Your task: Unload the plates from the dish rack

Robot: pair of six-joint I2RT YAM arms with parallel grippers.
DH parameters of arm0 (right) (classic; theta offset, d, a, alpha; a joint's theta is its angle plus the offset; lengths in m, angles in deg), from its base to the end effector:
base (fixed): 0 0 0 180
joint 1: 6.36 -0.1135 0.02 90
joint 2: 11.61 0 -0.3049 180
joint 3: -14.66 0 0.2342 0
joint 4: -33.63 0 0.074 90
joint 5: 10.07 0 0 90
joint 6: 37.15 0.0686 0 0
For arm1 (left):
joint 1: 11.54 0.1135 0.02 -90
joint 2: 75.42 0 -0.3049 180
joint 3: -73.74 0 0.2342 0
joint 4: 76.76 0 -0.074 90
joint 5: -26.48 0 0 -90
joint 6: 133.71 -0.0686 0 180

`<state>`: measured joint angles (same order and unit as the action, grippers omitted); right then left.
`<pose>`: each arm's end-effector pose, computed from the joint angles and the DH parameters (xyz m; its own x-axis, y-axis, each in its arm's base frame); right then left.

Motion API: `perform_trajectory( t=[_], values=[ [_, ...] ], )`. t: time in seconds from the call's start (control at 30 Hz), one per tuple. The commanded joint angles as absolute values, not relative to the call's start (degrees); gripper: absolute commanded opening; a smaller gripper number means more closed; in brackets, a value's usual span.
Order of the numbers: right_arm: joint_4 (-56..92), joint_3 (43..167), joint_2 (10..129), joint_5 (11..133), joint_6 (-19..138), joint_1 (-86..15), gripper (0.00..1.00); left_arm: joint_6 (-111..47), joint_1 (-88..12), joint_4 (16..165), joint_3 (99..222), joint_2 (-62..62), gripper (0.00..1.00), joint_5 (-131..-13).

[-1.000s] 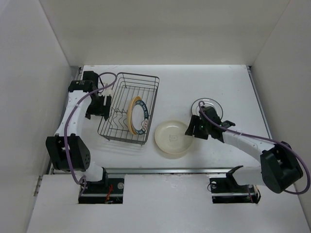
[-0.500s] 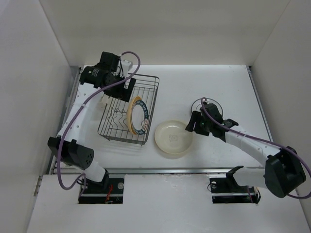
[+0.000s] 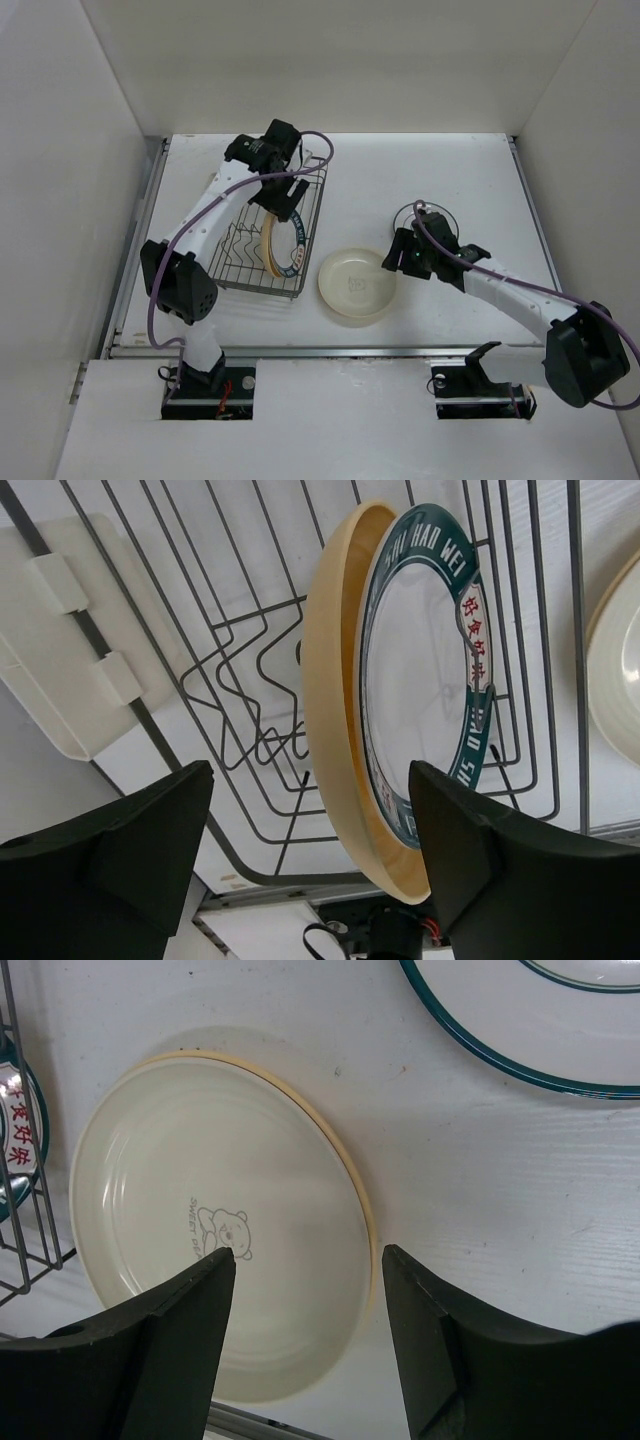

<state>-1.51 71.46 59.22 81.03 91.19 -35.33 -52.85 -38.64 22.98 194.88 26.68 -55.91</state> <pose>0.2109 0.1152 0.2368 -0.8128 0.2589 -0.5218 0.0394 0.9182 0.3942 0.3368 -0.1621 0.3636 -0.7076 0.5390 -0.4569 0.5137 0.8364 0.1911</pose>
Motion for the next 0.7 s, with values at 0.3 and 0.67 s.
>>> perform_trajectory(
  t=[0.3,0.67],
  values=[
    [-1.5,74.6,58.0,81.9,90.6,-35.7,0.67,-52.5,-39.3,22.3,196.6,25.5,0.53,-47.8],
    [-1.5,74.1,58.0,82.4,90.6,-35.7,0.67,-52.5,-39.3,22.8,194.3,28.1,0.24,-47.3]
  ],
)
